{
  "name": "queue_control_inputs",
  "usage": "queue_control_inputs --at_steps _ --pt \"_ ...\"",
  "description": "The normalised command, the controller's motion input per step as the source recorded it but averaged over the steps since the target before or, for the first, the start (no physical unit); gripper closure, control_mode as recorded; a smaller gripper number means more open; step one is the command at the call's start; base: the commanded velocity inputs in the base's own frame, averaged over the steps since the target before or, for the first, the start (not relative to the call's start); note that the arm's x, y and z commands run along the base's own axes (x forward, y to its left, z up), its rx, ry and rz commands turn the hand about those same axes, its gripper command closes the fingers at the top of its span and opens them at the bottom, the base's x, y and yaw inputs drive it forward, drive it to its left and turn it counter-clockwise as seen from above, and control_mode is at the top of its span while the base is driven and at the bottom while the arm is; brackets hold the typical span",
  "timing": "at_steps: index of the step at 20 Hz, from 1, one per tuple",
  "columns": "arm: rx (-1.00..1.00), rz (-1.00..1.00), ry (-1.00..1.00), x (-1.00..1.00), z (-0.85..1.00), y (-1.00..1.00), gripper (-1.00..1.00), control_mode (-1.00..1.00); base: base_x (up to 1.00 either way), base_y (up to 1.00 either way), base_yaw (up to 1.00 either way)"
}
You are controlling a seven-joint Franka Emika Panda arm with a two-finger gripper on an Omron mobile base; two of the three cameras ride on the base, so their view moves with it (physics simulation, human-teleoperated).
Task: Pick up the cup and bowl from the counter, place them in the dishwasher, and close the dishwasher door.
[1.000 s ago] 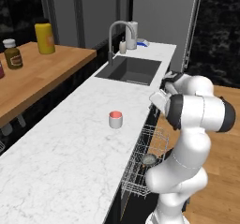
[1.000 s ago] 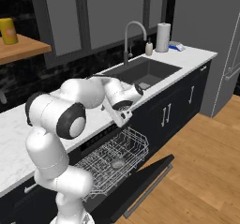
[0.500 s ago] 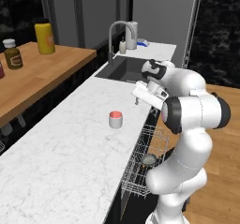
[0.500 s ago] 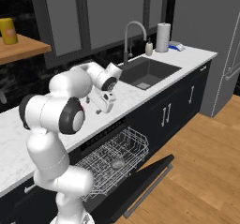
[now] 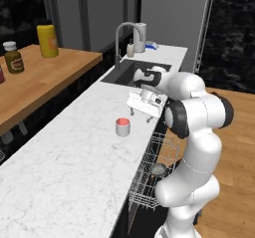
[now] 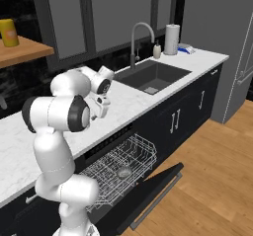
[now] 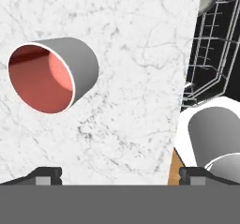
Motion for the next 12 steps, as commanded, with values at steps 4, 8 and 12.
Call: queue_control_inputs --at_steps 4,8,12 --pt "-0.22 0.00 -0.01 0.18 -0.08 0.41 -1.00 -1.00 0.00 0.00 0.00" --pt "-0.14 0.00 -0.07 0.13 -0.28 0.13 -1.00 -1.00 0.00 0.00 0.00" --pt "0.00 0.00 -0.12 0.42 -0.40 0.00 -1.00 -1.00 0.00 0.00 0.00"
